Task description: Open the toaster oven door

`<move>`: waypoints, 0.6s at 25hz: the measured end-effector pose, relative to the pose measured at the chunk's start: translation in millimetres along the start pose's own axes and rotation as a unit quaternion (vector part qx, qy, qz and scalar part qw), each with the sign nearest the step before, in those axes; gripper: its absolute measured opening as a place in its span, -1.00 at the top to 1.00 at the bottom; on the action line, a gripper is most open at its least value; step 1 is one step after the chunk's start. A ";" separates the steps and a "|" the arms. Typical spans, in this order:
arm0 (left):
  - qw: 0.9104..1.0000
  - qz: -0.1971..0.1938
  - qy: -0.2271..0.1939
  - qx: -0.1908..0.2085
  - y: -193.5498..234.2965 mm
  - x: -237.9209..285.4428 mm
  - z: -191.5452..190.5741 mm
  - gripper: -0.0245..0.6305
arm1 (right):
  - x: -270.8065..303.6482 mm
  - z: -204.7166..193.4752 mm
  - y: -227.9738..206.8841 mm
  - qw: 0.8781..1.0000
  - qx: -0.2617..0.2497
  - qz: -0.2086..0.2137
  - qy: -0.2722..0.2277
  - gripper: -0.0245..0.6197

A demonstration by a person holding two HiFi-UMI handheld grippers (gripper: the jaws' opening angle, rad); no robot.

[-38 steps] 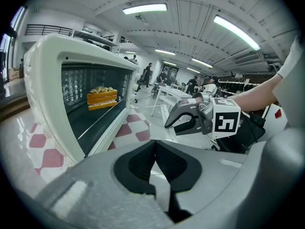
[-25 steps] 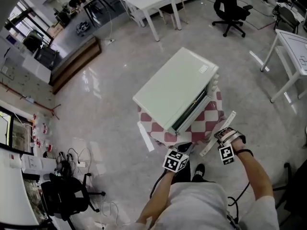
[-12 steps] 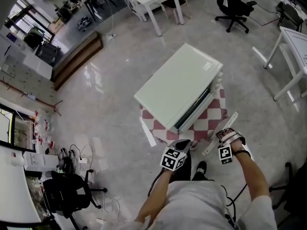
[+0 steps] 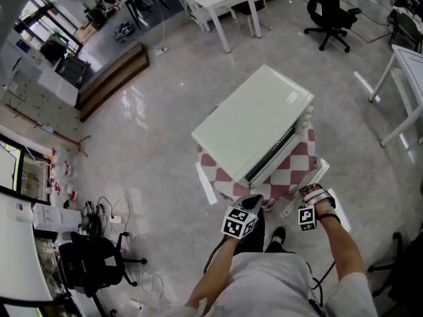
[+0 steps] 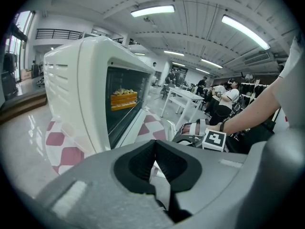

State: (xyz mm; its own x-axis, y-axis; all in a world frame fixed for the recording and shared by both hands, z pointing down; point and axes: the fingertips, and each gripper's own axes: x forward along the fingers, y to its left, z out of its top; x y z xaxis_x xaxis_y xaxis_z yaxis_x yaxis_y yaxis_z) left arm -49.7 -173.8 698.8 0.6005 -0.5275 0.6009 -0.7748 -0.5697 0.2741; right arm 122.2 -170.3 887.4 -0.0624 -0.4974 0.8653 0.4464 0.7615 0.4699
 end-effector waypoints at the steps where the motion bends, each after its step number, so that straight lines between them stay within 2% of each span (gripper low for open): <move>1: 1.000 0.001 -0.001 0.000 0.0 -0.9 0.5 0.91 | 1.5 1.0 1.1 1.000 0.003 0.005 -0.002 0.30; 7: 1.000 0.005 -0.010 0.003 -2.7 -0.9 6.6 0.91 | 5.4 1.9 3.5 0.999 0.026 0.036 -0.018 0.28; 12: 1.000 0.002 -0.021 0.010 -11.0 0.5 15.7 0.91 | -5.2 0.3 11.8 0.993 0.089 0.068 -0.025 0.28; 15: 1.000 0.002 -0.027 0.010 -14.2 -0.1 18.3 0.91 | -18.3 -2.5 12.5 0.991 0.113 0.068 -0.031 0.28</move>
State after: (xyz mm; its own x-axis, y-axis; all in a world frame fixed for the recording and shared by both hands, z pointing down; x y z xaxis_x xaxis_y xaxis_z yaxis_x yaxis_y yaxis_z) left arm -35.1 -177.2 681.2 0.6075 -0.5633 0.5600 -0.7734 -0.5802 0.2555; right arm 131.1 -152.7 877.0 -0.0739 -0.3629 0.9289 0.2444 0.8964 0.3697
